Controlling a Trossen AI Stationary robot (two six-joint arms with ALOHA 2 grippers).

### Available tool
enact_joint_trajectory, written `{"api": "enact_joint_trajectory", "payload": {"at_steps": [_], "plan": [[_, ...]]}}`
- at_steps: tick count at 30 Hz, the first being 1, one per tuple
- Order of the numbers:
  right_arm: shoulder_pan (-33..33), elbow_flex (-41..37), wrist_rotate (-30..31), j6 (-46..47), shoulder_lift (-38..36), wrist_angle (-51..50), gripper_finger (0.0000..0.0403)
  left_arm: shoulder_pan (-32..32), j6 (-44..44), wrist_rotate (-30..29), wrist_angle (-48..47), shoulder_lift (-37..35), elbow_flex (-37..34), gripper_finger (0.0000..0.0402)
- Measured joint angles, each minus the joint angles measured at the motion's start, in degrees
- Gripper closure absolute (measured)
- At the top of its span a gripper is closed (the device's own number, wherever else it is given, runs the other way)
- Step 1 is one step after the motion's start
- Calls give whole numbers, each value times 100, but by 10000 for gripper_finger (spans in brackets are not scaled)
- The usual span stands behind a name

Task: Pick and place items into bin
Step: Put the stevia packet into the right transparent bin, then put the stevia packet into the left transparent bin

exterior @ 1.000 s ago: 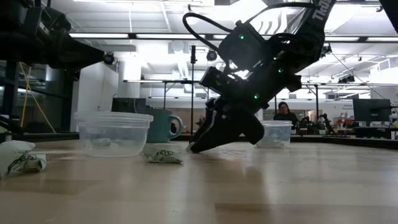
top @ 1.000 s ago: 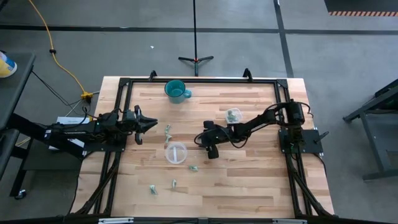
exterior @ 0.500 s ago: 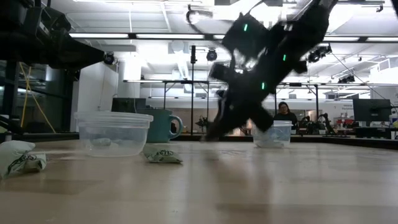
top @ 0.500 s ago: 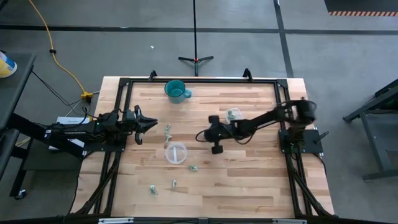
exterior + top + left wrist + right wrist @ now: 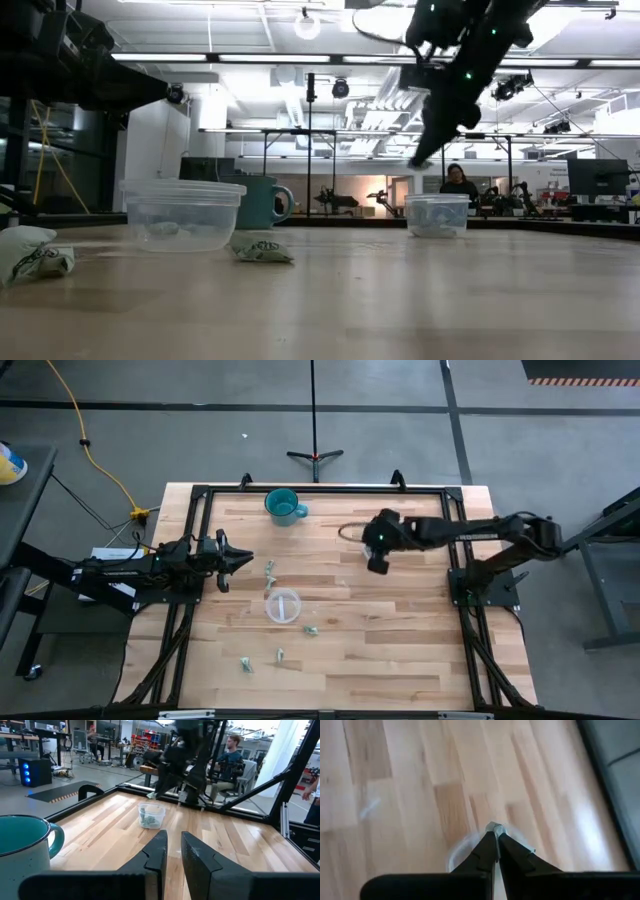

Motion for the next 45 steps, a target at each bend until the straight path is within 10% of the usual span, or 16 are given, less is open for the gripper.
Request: {"api": "enact_joint_trajectory", "payload": {"at_steps": [7, 21, 31, 45], "plan": [[-552, -215, -851, 181, 232, 28, 393, 2, -1, 0, -1, 1, 0, 309], [-338, -441, -1508, 277, 112, 1559, 210, -1, -2, 0, -1, -1, 0, 309], [714, -2241, -1341, 652, -2323, 2892, 314, 2, -1, 26, -1, 7, 0, 309], [2330, -4090, 501, 753, -6531, 2599, 399, 0, -2, 24, -1, 10, 0, 309]]}}
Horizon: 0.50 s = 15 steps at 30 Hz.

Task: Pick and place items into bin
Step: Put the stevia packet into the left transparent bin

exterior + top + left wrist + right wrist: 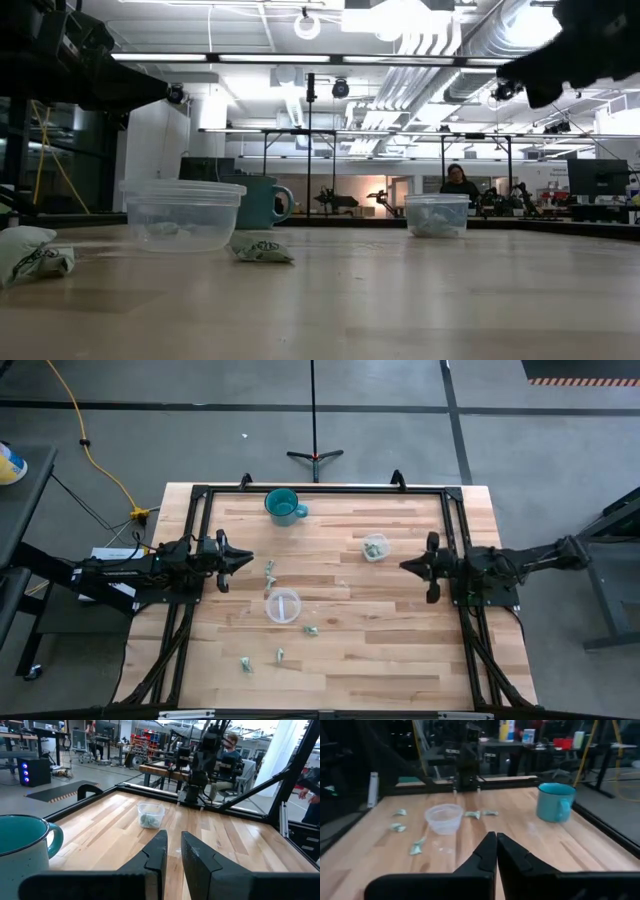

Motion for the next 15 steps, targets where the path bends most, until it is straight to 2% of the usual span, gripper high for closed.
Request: {"api": "enact_joint_trajectory", "payload": {"at_steps": [6, 15], "plan": [[176, -708, 300, -63, -504, 386, 398, 2, 1, -8, 0, 0, 0, 309], [169, -972, 24, -674, -580, 1003, 402, 2, 38, -31, 1, 2, 0, 309]]}}
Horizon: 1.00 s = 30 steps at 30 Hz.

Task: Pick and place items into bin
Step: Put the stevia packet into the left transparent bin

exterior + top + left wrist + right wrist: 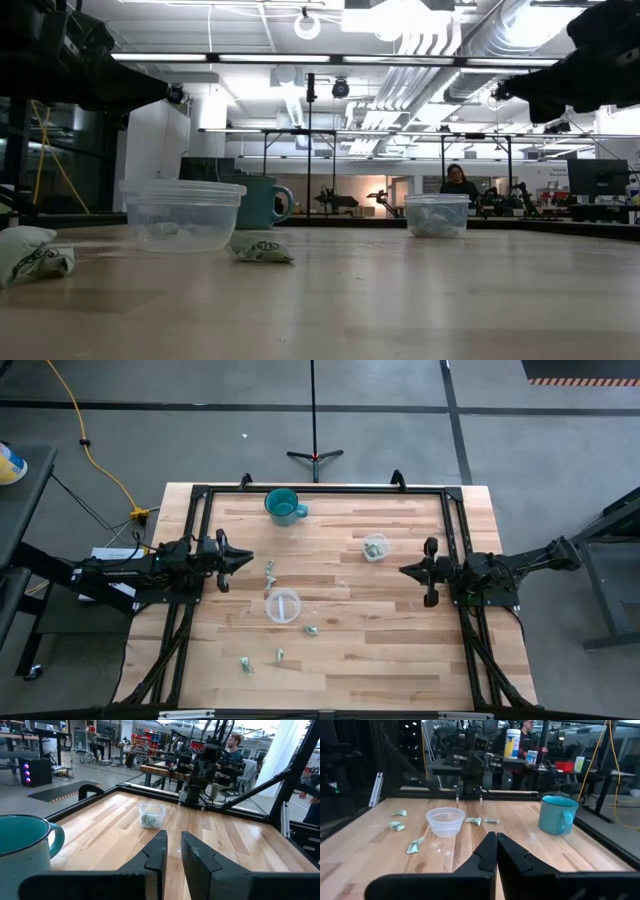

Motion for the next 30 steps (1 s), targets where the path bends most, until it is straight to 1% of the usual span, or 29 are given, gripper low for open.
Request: {"api": "enact_joint_trajectory", "payload": {"at_steps": [5, 7, 9, 11, 14, 17, 20, 22, 24, 28, 30], "plan": [[0, 0, -2, -188, -2, -14, 401, -1, 967, -167, 212, 1, -1, 309], [0, 0, -2, -238, -2, -14, 400, 0, 993, -241, 507, 38, 0, 306], [0, 0, -5, -280, -2, -18, 401, -2, 979, -226, 963, 84, -2, 290], [0, 0, -4, -310, -2, -23, 401, -2, 977, -71, 1460, 203, 0, 258], [0, 0, -7, -393, -2, -43, 400, -2, 1020, 249, 2176, 512, 0, 191], [0, 0, -9, -396, -2, -60, 400, -2, 1029, 864, 2975, 934, 0, 128], [0, 0, -7, -398, -2, -60, 399, -4, 1023, 1375, 3626, 1440, 47, 92], [0, 2, -7, -398, -2, -58, 398, -7, 1019, 1564, 3763, 1815, 217, 84], [0, 2, -7, -398, -2, -58, 400, -14, 1019, 1594, 3770, 2232, 458, 84], [0, 2, -7, -398, -2, -58, 401, -131, 968, 1544, 3759, 3225, 1112, 101], [0, 2, -9, -357, -2, -58, 398, -168, 1023, 1398, 3726, 3719, 1482, 111]]}}
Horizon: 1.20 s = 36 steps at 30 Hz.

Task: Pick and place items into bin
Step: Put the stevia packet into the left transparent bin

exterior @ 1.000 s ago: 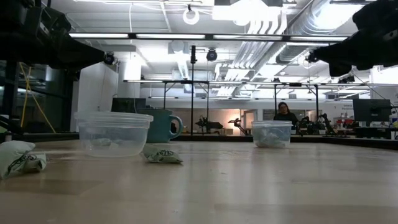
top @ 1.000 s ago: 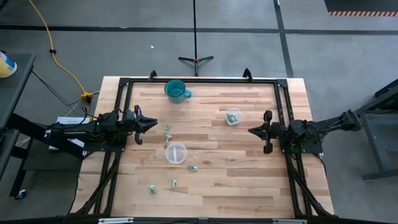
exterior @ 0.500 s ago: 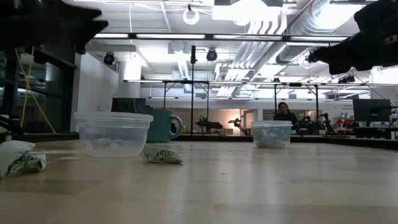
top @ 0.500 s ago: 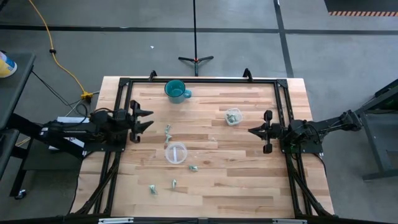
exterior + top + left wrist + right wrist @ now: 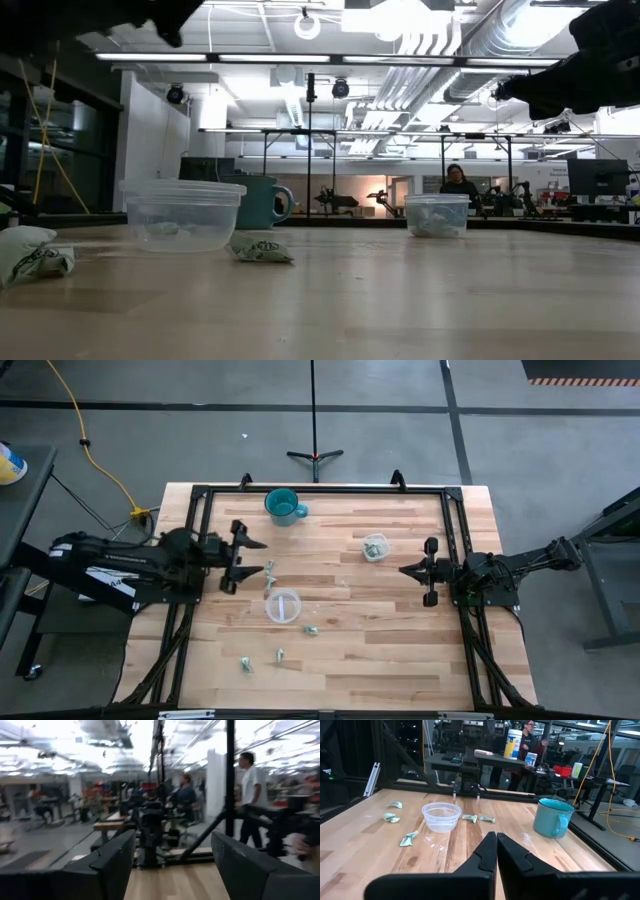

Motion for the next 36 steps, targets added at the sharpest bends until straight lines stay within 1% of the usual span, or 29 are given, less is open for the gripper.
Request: {"api": "enact_joint_trajectory", "payload": {"at_steps": [2, 4, 6, 8, 11, 14, 18, 21, 24, 26, 28, 30, 33, 36], "plan": [[0, 0, 0, 134, 0, -6, 395, 11, 127, -79, -165, 462, 411, 121], [0, 0, -2, 204, 0, -23, 394, 15, 237, -107, -597, 859, 849, 129], [0, 0, -19, 205, 0, -74, 394, 11, 181, -145, -1238, 1225, 1323, 136], [0, 2, -39, 206, 0, -137, 395, 10, 10, -173, -2209, 1557, 1864, 140], [0, 2, -57, 204, 0, -164, 398, 4, -604, -293, -3707, 2034, 2692, 145], [0, 2, -55, 54, 0, -164, 396, -194, -1205, -347, -5113, 2478, 3431, 149], [0, 2, -55, 6, 0, -162, 394, -636, -2077, -441, -6665, 2978, 4313, 149], [0, 2, -52, 8, 0, -162, 397, -991, -2901, -579, -7589, 3312, 4858, 149], [0, 2, -68, 8, 1, -164, 401, -1381, -3716, -592, -8195, 3622, 5176, 149], [0, 2, -119, 8, 2, -164, 402, -1684, -4300, -587, -8529, 3774, 5206, 150], [0, 2, -120, 8, 2, -164, 401, -2003, -4829, -585, -8657, 3982, 5210, 152], [0, 2, -120, 8, 2, -166, 400, -2317, -5291, -488, -9014, 4175, 5205, 153], [0, 2, -125, 47, 7, -165, 399, -2747, -5943, -311, -9236, 4485, 5210, 153], [0, 2, -125, 253, 9, -174, 401, -3151, -6641, -315, -9326, 4830, 5208, 154]]}}
